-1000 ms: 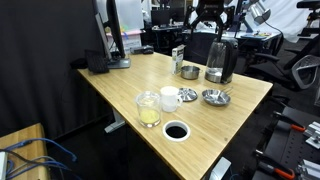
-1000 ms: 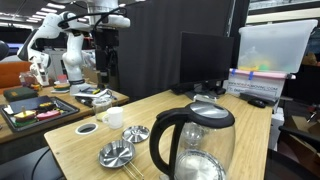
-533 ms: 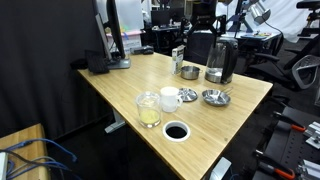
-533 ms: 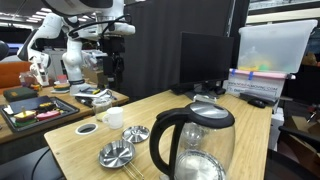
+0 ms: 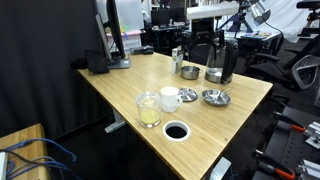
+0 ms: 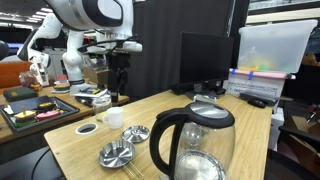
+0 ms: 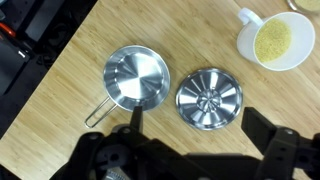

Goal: Cover the pan with the lid

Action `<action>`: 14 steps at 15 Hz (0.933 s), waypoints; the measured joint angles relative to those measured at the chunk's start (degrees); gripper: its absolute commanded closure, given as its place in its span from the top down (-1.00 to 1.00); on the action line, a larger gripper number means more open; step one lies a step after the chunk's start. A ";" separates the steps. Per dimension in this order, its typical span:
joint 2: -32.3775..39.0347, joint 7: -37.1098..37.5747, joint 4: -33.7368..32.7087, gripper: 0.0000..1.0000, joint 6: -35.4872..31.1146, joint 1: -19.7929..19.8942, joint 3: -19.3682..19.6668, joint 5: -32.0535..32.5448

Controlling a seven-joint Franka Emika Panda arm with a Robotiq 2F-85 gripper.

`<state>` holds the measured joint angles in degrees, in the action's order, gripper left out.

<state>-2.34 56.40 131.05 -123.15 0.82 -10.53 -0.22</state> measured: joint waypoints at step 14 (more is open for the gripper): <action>15.98 -0.32 -6.64 1.00 -2.79 -3.72 4.00 -2.59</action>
<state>13.64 56.09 124.41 -125.94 -2.90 -6.53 -2.81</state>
